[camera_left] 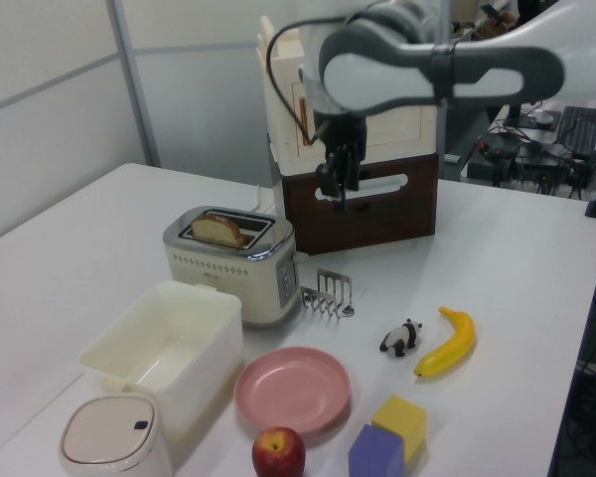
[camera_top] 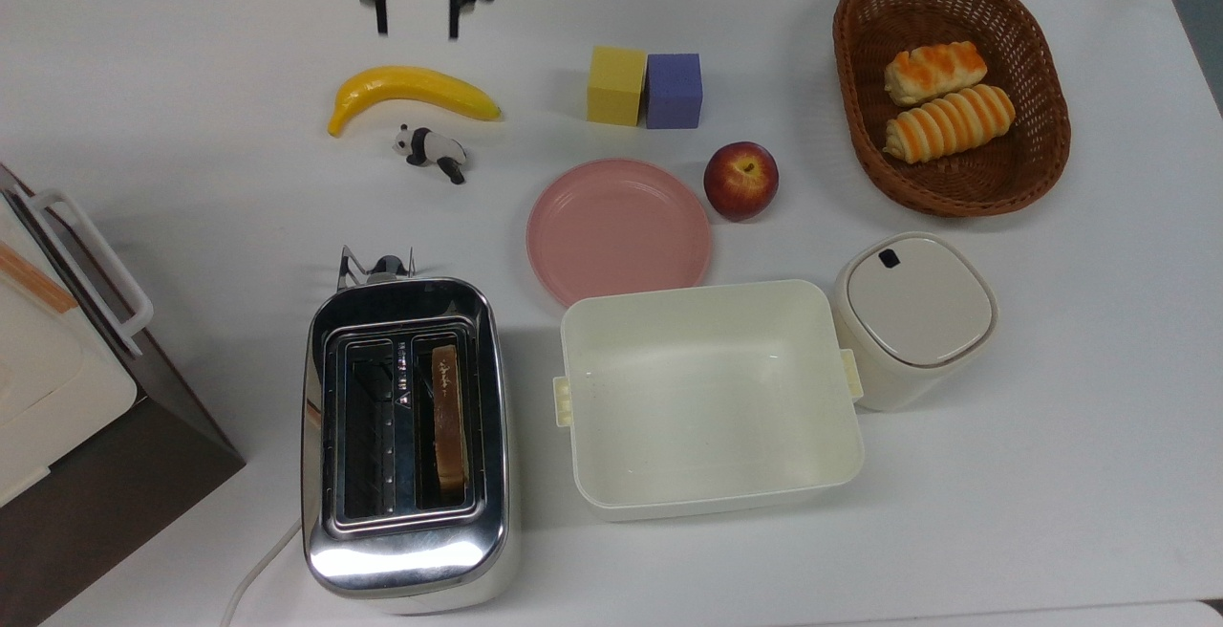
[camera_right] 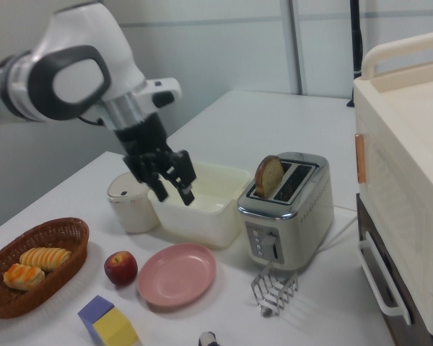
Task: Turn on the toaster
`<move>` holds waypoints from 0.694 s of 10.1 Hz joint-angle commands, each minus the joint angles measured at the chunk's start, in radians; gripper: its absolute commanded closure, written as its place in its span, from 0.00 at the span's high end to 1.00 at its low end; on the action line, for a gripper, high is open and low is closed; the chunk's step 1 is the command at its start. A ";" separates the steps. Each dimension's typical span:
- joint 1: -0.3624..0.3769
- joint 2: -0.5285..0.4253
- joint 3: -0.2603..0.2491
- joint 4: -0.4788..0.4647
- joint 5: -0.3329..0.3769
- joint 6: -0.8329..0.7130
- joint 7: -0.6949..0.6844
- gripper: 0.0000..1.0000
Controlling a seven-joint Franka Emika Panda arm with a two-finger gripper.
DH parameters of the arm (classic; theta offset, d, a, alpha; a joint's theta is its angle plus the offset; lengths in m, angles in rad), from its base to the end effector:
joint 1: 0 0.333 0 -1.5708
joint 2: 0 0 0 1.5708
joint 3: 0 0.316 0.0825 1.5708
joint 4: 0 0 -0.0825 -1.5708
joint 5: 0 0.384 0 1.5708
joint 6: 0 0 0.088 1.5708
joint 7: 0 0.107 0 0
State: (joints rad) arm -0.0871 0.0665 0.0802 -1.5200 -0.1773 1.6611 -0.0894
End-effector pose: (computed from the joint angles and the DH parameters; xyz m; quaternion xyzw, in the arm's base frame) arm 0.5841 -0.0231 0.6207 0.9946 0.0455 0.0331 0.0875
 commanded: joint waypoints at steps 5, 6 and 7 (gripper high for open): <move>0.064 -0.146 -0.028 -0.026 0.143 -0.149 0.125 1.00; 0.064 -0.145 -0.028 -0.032 0.150 -0.144 0.137 1.00; 0.061 -0.134 -0.030 -0.035 0.151 -0.138 0.137 1.00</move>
State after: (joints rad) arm -0.0424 -0.0657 0.0758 -1.5296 -0.0515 1.5237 0.0165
